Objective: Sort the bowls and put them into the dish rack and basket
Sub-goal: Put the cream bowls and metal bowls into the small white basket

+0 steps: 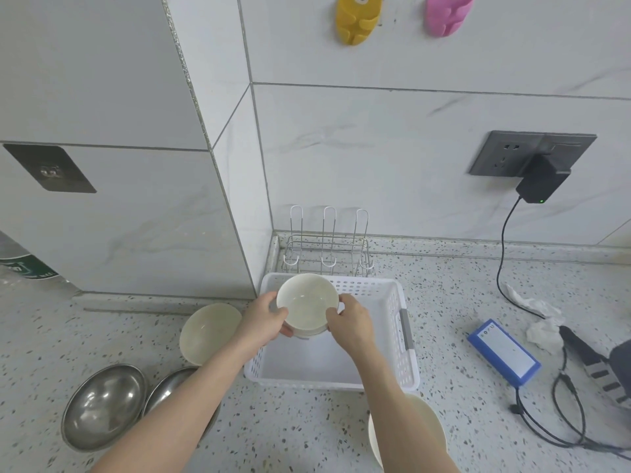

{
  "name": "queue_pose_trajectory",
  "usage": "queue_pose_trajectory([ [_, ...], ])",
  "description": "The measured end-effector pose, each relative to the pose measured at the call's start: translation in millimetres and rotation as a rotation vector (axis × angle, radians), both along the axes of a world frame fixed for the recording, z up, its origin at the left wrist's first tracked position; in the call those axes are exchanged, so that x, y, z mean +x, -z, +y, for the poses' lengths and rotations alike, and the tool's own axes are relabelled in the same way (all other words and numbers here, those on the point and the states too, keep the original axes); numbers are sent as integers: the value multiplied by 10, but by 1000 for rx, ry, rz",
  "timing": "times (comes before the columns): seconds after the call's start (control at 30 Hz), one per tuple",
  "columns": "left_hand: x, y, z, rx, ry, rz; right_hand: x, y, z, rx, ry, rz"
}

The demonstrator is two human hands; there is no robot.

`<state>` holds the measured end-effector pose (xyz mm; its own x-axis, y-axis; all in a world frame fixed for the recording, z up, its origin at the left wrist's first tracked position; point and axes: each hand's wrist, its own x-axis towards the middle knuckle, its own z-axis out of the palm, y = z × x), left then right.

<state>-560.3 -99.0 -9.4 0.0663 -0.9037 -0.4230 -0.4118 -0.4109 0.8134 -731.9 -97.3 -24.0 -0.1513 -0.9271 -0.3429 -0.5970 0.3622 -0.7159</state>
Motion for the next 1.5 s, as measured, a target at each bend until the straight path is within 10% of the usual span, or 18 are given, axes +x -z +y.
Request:
queue_pose_trajectory([
  [1.5,90,232,29,-145,18,-341,181,188,96,82,105,-270],
])
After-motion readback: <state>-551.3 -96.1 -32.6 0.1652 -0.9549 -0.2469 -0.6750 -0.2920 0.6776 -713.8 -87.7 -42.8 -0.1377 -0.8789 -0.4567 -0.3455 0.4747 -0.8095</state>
